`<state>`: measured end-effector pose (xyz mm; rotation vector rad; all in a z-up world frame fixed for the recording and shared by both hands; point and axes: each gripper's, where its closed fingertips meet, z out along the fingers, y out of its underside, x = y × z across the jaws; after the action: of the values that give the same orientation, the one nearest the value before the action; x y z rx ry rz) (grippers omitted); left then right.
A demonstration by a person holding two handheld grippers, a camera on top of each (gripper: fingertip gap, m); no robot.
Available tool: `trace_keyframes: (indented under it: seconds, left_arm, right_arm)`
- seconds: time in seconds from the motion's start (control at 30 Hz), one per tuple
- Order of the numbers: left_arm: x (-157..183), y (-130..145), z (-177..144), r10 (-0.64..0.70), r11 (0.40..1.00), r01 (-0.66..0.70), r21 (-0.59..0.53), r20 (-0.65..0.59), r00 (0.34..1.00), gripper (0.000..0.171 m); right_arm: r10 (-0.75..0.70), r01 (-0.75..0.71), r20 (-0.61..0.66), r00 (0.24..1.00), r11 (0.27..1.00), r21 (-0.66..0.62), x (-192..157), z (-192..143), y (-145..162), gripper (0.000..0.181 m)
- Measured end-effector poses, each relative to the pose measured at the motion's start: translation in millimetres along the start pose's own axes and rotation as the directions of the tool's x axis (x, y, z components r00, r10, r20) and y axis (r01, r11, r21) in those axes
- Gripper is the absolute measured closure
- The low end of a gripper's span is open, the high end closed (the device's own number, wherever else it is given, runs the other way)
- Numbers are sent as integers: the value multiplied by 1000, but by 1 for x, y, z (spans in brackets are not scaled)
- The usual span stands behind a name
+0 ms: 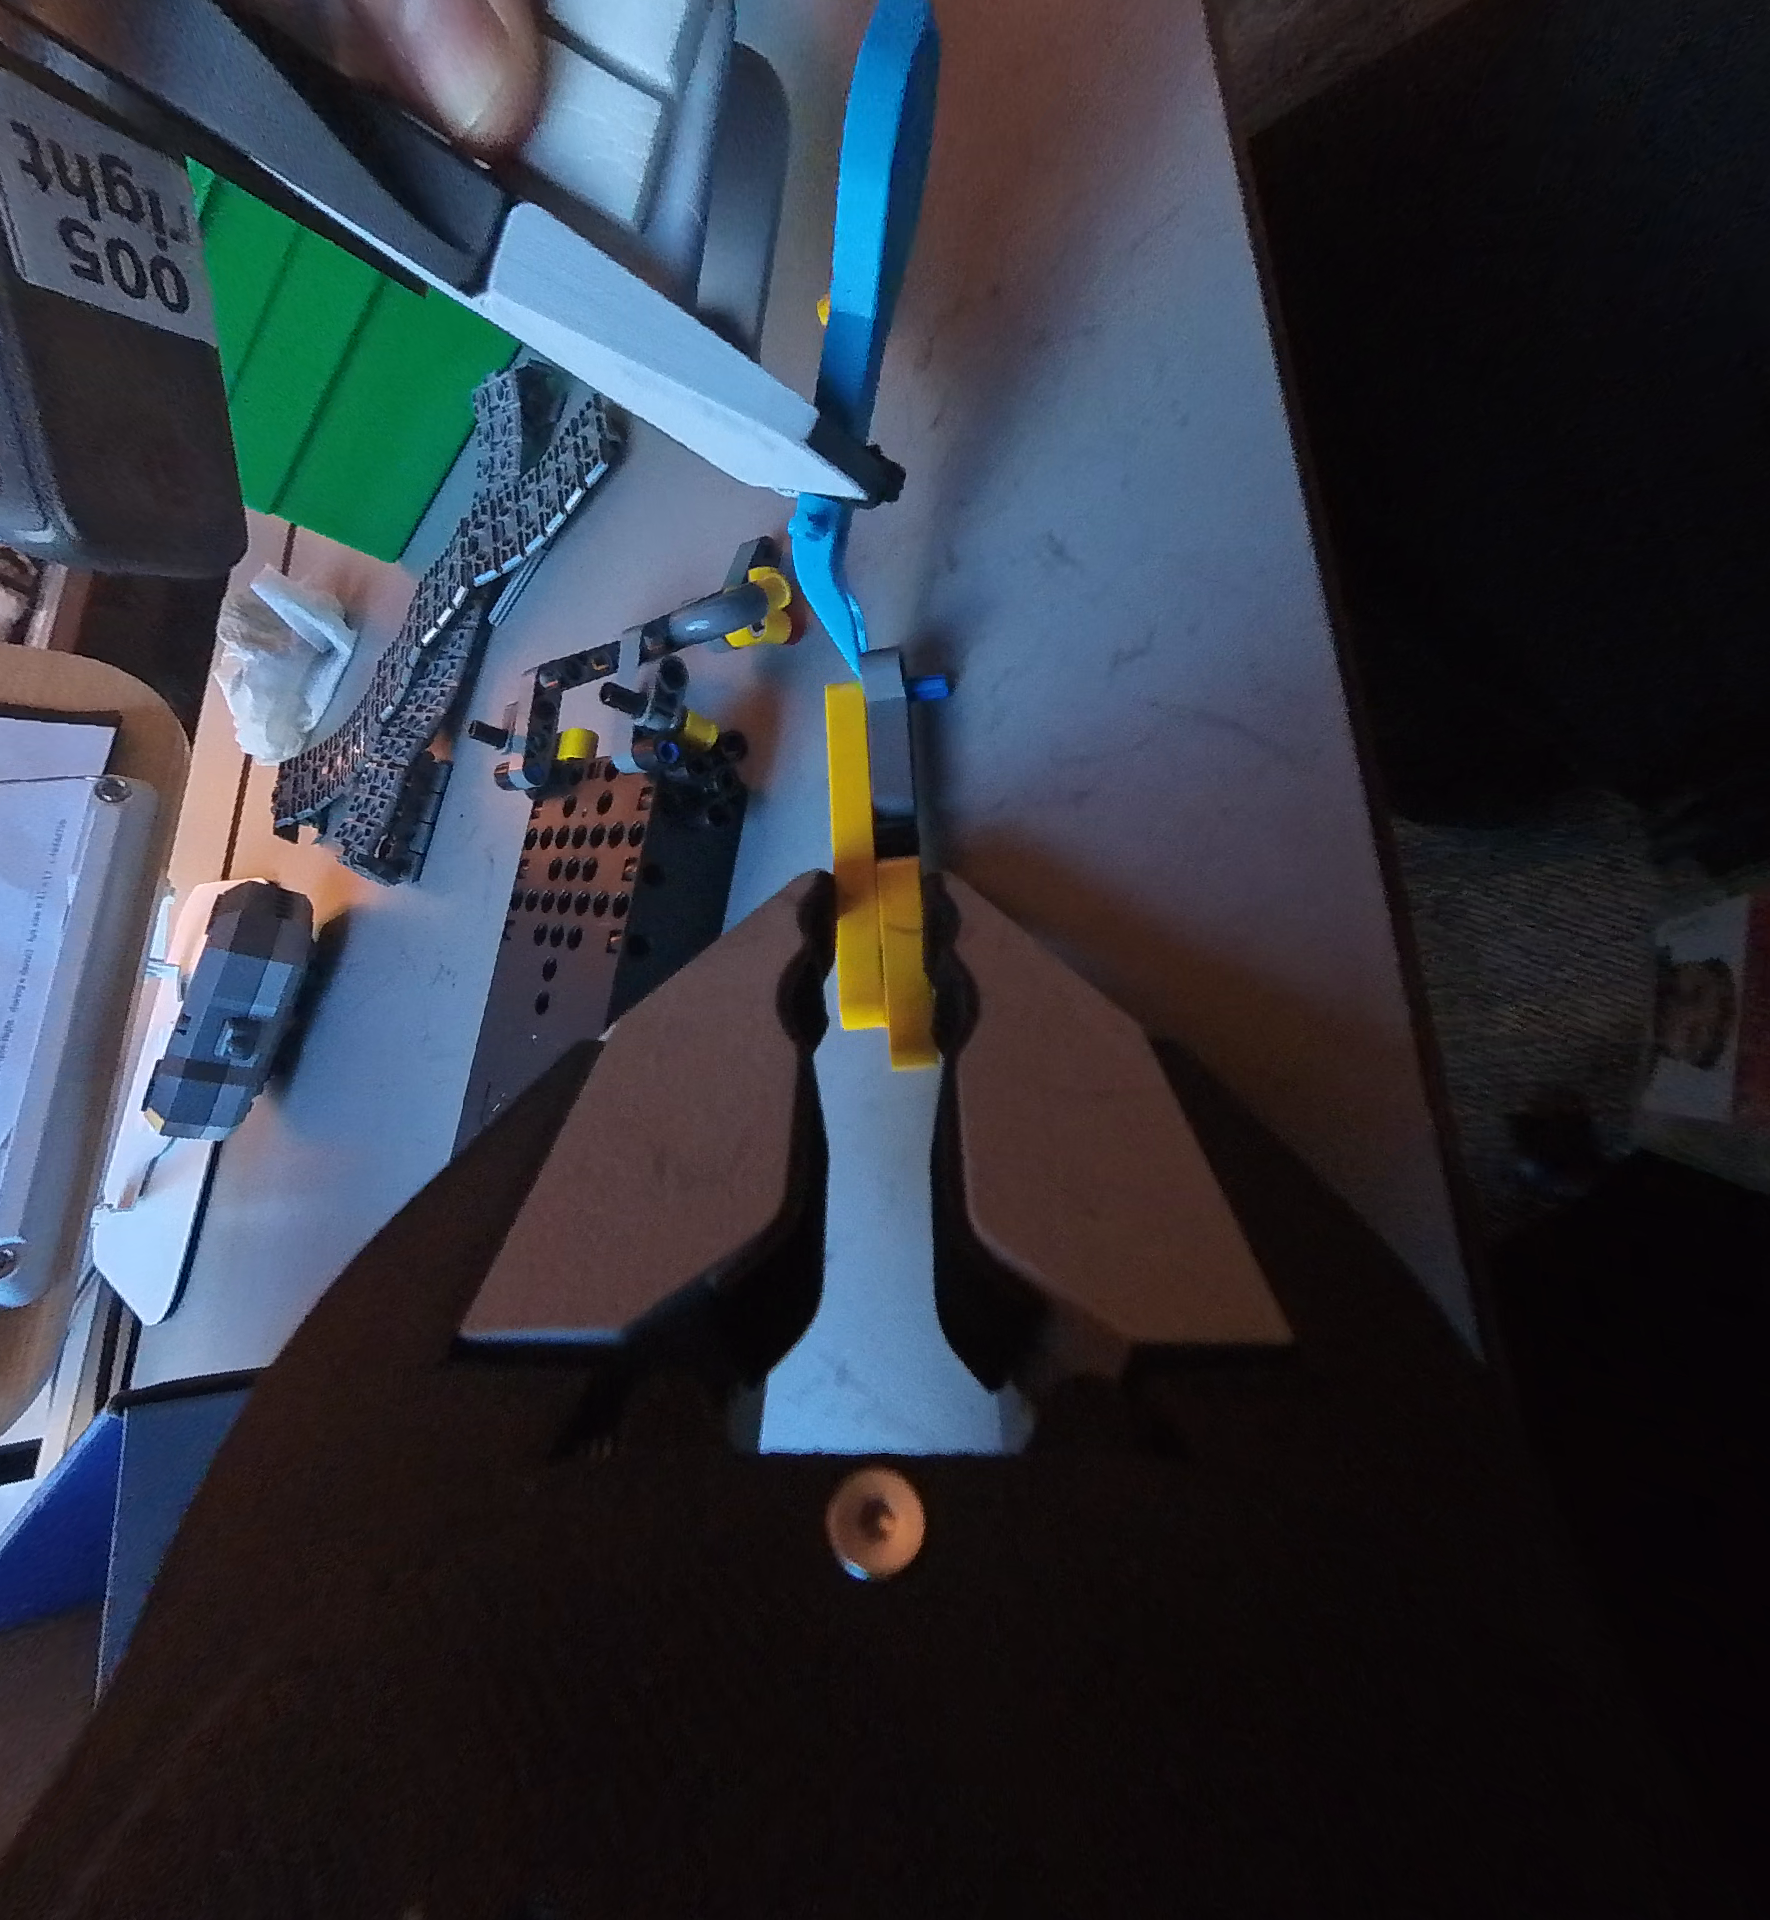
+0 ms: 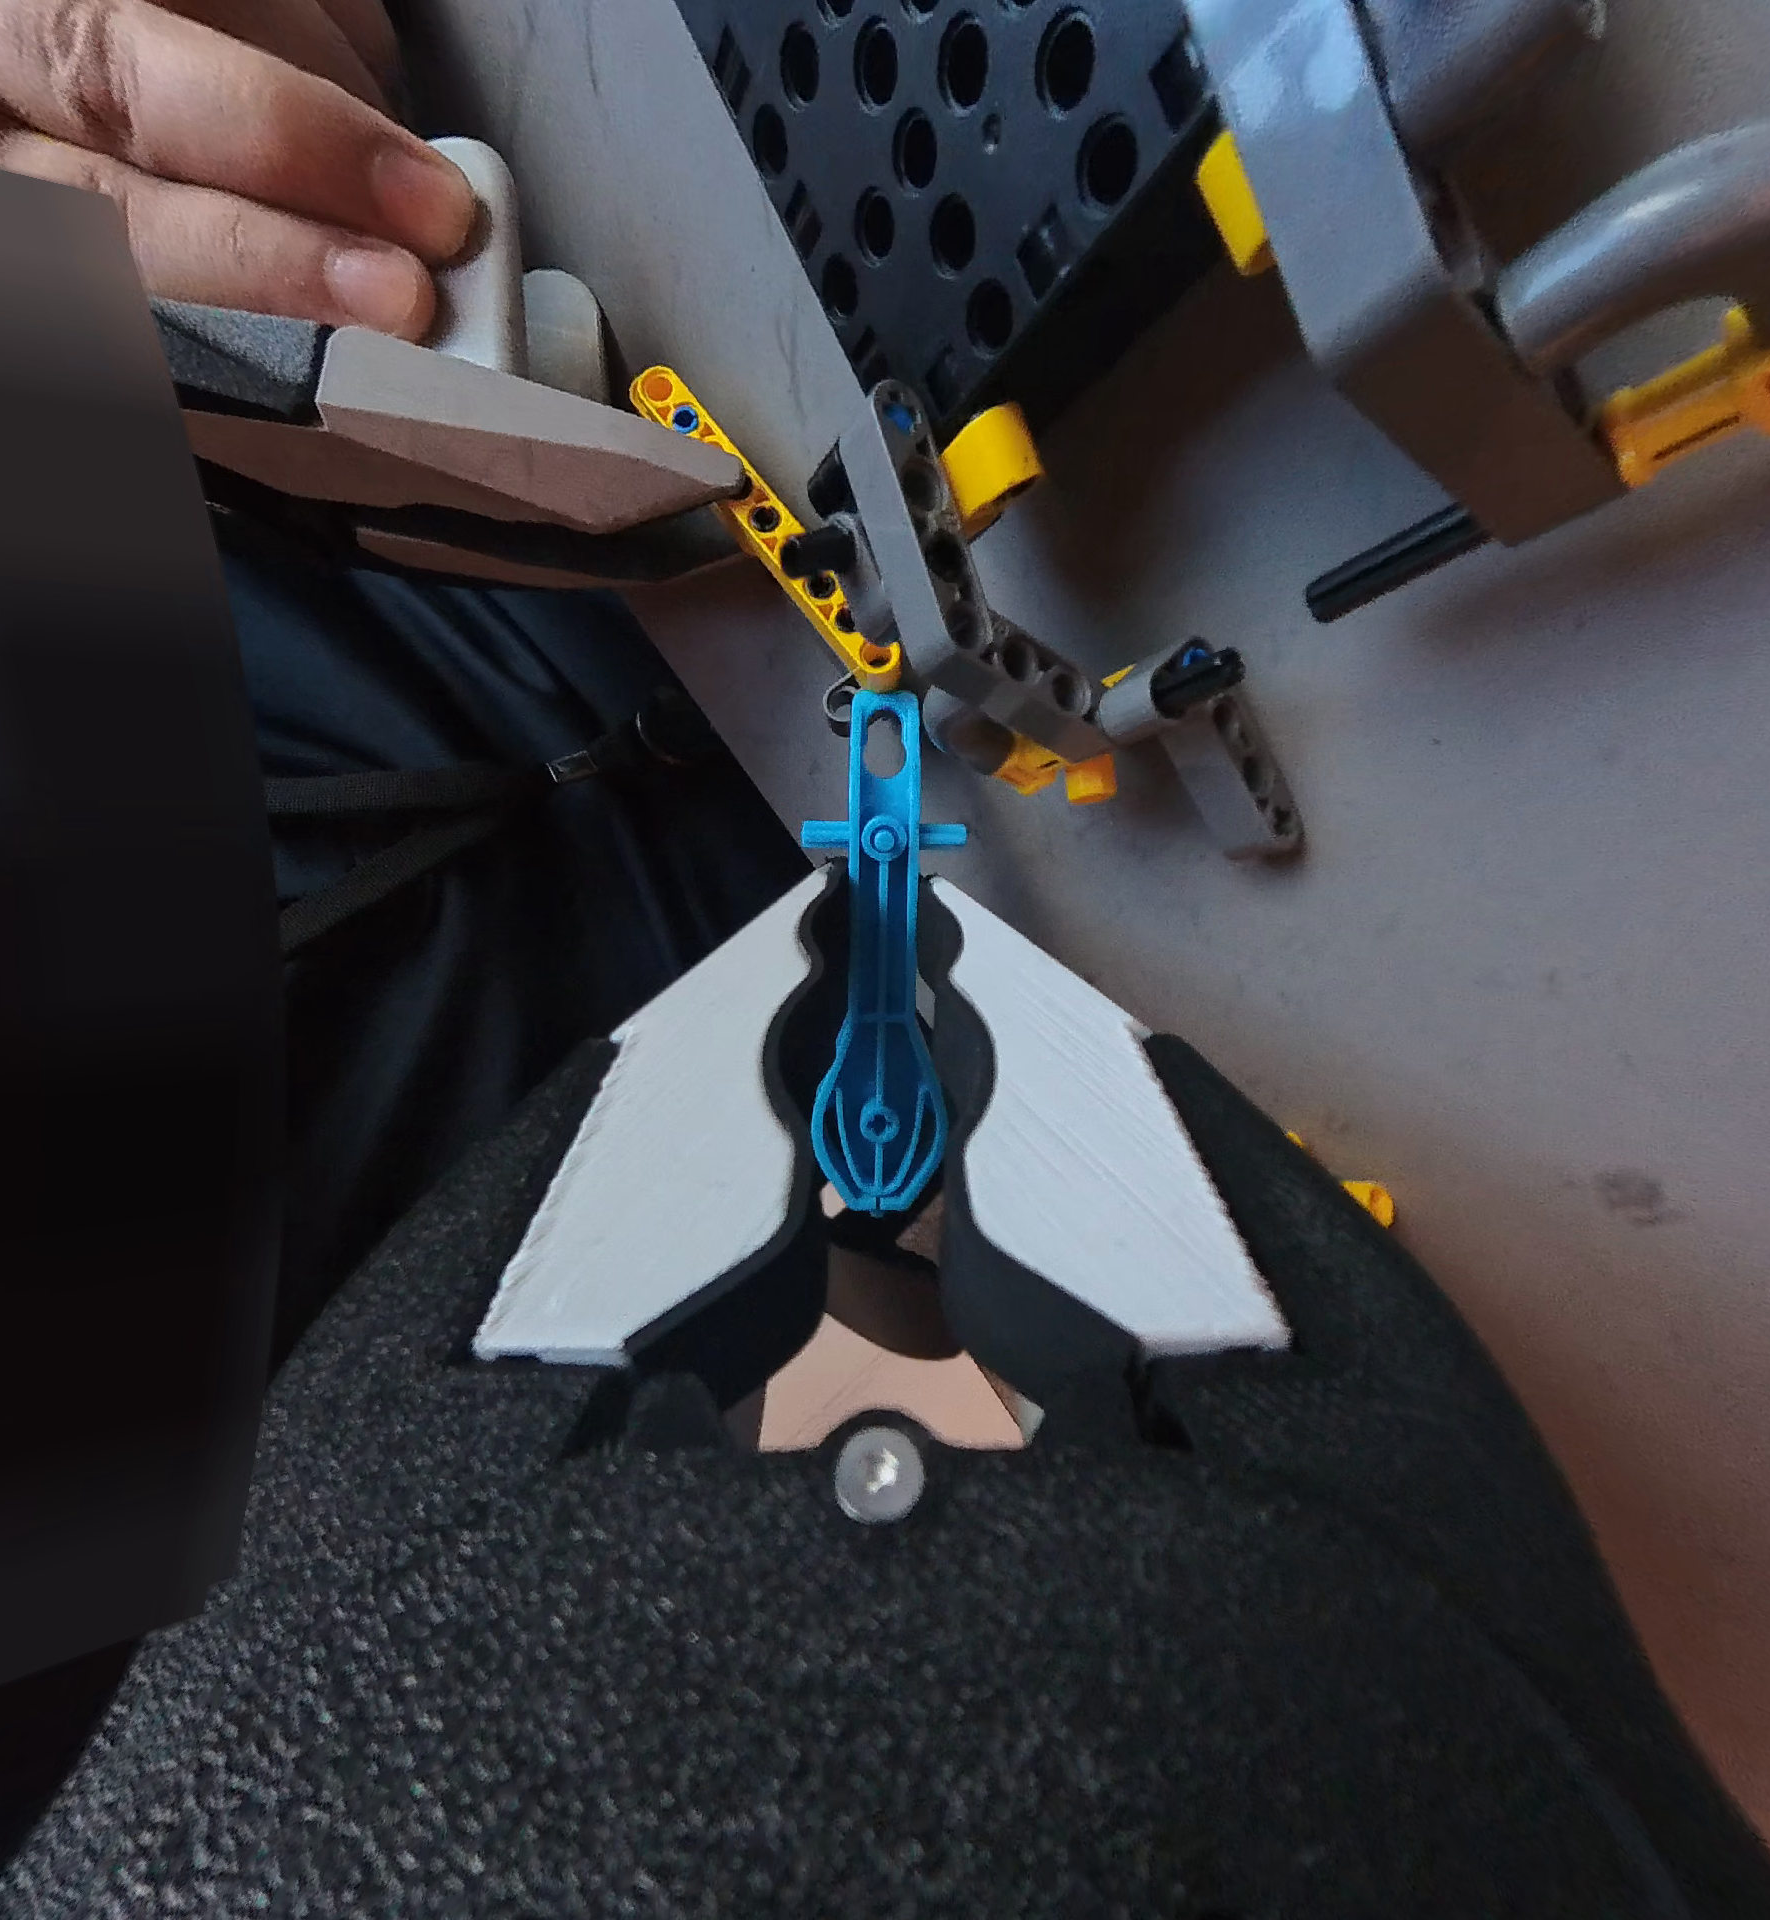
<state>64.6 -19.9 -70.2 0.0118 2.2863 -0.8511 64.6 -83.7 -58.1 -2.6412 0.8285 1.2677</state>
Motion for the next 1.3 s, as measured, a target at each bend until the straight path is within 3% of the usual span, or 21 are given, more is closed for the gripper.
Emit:
trace_keyframes:
  seconds: [0.67,0.93,1.03,1.17,1.3]
  left_arm:
    - [2,0,1,-55,998,55,-12,-46,997,157]
    - [-4,4,1,-94,995,94,-36,-16,995,157]
    - [-4,4,1,-83,996,82,-31,-4,997,157]
    - [-6,7,0,-82,996,82,-39,12,997,157]
    - [-12,11,0,-62,997,65,-50,61,996,157]
  right_arm:
    - [-27,2,-173,985,989,-146,2,0,-13,173]
    - [-68,40,-253,965,993,-113,5,9,-9,172]
    - [-24,14,-181,983,998,-53,1,3,-4,172]
    - [-31,38,-176,984,999,32,3,-11,11,172]
    - [-96,171,-302,948,957,233,16,-56,17,172]
